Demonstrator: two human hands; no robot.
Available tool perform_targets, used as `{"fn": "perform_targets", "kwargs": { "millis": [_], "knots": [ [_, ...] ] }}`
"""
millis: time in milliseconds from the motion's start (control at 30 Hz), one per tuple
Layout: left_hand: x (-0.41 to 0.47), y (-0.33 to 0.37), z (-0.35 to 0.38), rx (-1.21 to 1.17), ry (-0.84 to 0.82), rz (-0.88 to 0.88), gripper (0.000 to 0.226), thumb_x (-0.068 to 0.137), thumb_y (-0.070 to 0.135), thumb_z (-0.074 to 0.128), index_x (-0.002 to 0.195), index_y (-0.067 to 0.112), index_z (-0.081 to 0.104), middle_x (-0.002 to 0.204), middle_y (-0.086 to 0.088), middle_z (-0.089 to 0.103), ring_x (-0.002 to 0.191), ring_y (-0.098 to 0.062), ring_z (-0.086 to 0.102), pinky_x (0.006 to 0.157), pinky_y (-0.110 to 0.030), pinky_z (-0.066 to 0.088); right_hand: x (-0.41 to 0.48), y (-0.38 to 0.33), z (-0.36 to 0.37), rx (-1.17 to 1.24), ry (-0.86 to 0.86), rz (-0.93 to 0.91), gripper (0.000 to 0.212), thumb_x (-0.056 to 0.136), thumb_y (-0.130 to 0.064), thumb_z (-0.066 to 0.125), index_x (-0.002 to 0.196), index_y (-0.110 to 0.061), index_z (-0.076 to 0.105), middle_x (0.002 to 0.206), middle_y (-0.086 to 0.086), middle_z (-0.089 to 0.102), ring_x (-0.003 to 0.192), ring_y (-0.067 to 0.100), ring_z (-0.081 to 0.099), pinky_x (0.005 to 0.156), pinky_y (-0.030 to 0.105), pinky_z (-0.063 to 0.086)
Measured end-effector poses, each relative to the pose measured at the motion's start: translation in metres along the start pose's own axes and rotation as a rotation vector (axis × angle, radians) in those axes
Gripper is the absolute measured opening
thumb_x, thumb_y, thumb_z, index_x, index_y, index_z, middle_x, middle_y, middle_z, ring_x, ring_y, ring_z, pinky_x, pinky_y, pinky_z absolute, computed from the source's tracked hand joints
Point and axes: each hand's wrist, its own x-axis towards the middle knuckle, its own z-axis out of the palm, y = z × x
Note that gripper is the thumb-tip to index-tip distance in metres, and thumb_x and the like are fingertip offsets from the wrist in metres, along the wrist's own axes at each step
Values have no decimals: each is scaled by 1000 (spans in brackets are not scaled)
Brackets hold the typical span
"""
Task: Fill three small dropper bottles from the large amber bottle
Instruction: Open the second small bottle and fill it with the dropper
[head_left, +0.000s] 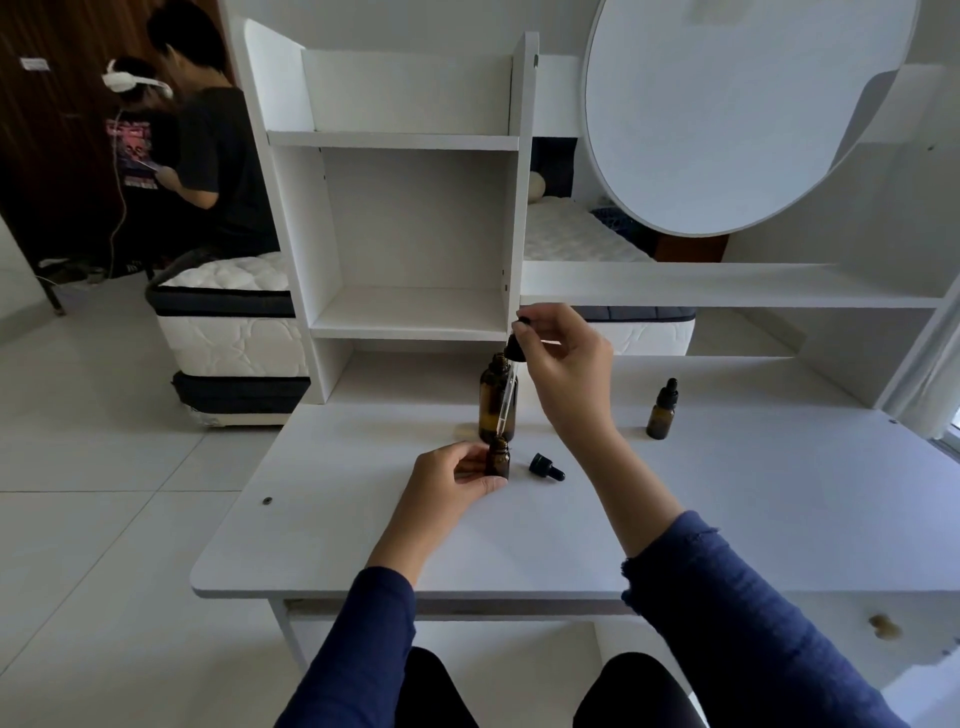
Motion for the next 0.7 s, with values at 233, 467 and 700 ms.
{"fn": "perform_targets", "kwargs": {
  "millis": [233,467,700],
  "knots": [
    [1,-1,0,4,5,-6,31,73,12,78,102,17,68,93,7,72,88,1,67,82,-10,49,-2,2,-1,-47,-35,18,8,83,-5,64,87,-11,68,76,-9,65,74,5,64,70,17,53],
    [1,-2,0,17,2,-8,30,74,14,77,103,17,68,94,6,72,89,-2,67,85,-13,50,0,2,-3,-76,-87,22,10,80,-3,66,82,-13,68,71,-13,63,72,7,64,72,25,56],
    [1,-1,0,-5,-1,-10,30,74,11,78,100,19,67,92,8,71,87,0,67,83,-12,50,9,-2,-1,31,30,-31,10,83,-3,63,88,-10,68,74,-8,65,74,9,64,72,23,54]
  ]
}}
